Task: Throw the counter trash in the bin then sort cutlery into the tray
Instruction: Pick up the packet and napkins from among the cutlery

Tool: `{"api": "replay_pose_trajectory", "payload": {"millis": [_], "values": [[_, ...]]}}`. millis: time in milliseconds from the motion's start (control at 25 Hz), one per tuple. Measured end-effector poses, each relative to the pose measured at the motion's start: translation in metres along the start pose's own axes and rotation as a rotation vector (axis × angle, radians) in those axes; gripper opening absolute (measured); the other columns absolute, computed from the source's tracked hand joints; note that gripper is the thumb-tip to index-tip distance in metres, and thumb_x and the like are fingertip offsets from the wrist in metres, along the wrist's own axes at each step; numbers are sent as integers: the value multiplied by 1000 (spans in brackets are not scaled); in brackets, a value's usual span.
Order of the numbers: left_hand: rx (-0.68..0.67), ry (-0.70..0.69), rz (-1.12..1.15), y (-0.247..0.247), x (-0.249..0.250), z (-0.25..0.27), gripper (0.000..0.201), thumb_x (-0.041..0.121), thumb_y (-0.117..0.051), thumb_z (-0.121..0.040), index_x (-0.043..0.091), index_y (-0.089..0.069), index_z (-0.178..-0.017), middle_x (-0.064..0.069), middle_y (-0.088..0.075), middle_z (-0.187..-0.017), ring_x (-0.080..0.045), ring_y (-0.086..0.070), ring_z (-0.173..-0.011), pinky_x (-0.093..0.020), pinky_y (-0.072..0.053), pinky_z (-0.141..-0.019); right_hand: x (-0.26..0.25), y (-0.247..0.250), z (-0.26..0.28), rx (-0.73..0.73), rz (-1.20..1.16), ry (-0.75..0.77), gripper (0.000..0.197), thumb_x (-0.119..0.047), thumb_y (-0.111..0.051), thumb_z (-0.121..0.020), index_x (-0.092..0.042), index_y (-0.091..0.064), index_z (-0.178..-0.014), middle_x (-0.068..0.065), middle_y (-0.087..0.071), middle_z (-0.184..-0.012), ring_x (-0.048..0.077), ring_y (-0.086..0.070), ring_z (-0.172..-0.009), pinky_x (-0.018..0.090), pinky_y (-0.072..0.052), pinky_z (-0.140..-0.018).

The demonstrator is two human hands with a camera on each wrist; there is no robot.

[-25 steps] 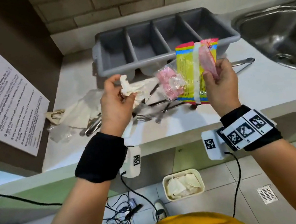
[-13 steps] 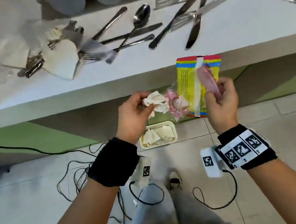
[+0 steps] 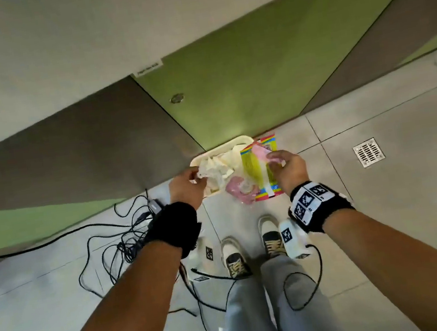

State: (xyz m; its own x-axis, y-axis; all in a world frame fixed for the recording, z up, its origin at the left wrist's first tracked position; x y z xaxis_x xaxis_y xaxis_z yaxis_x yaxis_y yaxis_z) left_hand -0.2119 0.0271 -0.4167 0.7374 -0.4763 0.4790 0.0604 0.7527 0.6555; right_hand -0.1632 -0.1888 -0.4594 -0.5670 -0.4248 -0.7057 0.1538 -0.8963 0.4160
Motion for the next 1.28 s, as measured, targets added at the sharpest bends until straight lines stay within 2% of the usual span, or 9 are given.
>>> {"api": "replay_pose_trajectory", "payload": {"millis": [240,400,600,760,880,1040,1120,1200,1280], "values": [[-8,47,5,-43,-44,-74,33,5,-59,-82,4,-60,-115,-2,-58,-91,-27,-62,-93,-18,-37,-73,72,-81,-65,-264,118,-224,45,2,-49,-85,-8,-56,-128,16,-58,-128,27,-57,-111,34,-45,-102],[-7,51,22,-65,-62,-112,30,7,-61,-80,6,-62,-110,-6,-62,-89,-32,-65,-93,-35,-53,-85,86,-114,-94,-362,145,-232,50,-1,-45,-87,-14,-49,-135,17,-52,-136,38,-55,-118,49,-49,-97],[12,81,-10,-92,-74,-150,32,8,-57,-82,7,-62,-114,-13,-69,-111,-29,-64,-98,-23,-44,-78,93,-145,-125,-387,167,-225,49,-2,-47,-87,-14,-49,-134,16,-53,-135,36,-56,-118,44,-50,-97],[-46,146,-59,-118,-88,-172,42,17,-60,-84,8,-54,-124,-13,-65,-122,-29,-64,-108,-26,-47,-94,102,-159,-137,-426,161,-246,62,-7,-53,-86,-27,-35,-142,-3,-49,-119,26,-57,-102,37,-51,-80],[-189,219,-110,-126,-96,-171,64,31,-66,-81,12,-42,-137,-12,-57,-133,-31,-62,-113,-37,-50,-99,103,-145,-134,-333,339,-178,63,-13,-55,-86,-21,-32,-145,11,-48,-137,27,-51,-122,32,-42,-100],[-243,139,-159,-109,-85,-145,43,21,-59,-85,16,-54,-128,-8,-56,-134,-25,-58,-116,-26,-46,-92,90,-119,-108,-242,374,-126,58,-9,-53,-87,-15,-37,-143,12,-39,-147,25,-44,-131,28,-35,-107],[-256,95,-144,-92,-71,-125,36,16,-56,-87,14,-58,-123,-9,-60,-128,-19,-62,-106,-17,-45,-82,71,-102,-88,-241,419,-80,54,-9,-54,-87,-14,-42,-139,15,-43,-142,26,-47,-127,27,-35,-105],[-284,43,-104,-74,-52,-102,32,11,-54,-88,10,-60,-120,-10,-65,-114,4,-64,-68,2,-40,-54,47,-83,-63,-250,450,-39,48,-10,-54,-87,-13,-47,-135,16,-46,-138,28,-49,-125,26,-36,-104],[-267,-13,-51,-53,-31,-81,30,8,-52,-87,7,-62,-116,-8,-63,-95,17,-54,-41,4,-37,-41,20,-65,-37,-275,480,18,44,-10,-54,-87,-12,-52,-130,16,-51,-135,29,-51,-122,27,-38,-102]]}}
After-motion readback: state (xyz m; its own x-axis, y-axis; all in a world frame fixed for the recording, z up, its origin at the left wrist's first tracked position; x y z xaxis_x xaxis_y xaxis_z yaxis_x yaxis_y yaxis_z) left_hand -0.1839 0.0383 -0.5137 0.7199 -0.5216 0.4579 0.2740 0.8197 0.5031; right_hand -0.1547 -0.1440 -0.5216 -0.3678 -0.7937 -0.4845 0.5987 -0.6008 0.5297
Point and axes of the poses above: each hand's wrist, its own z-axis away from the middle knuckle, its own y-axis out of the back of the hand, x = y × z, the point moved 4 cm from there along -z, towards the middle knuckle
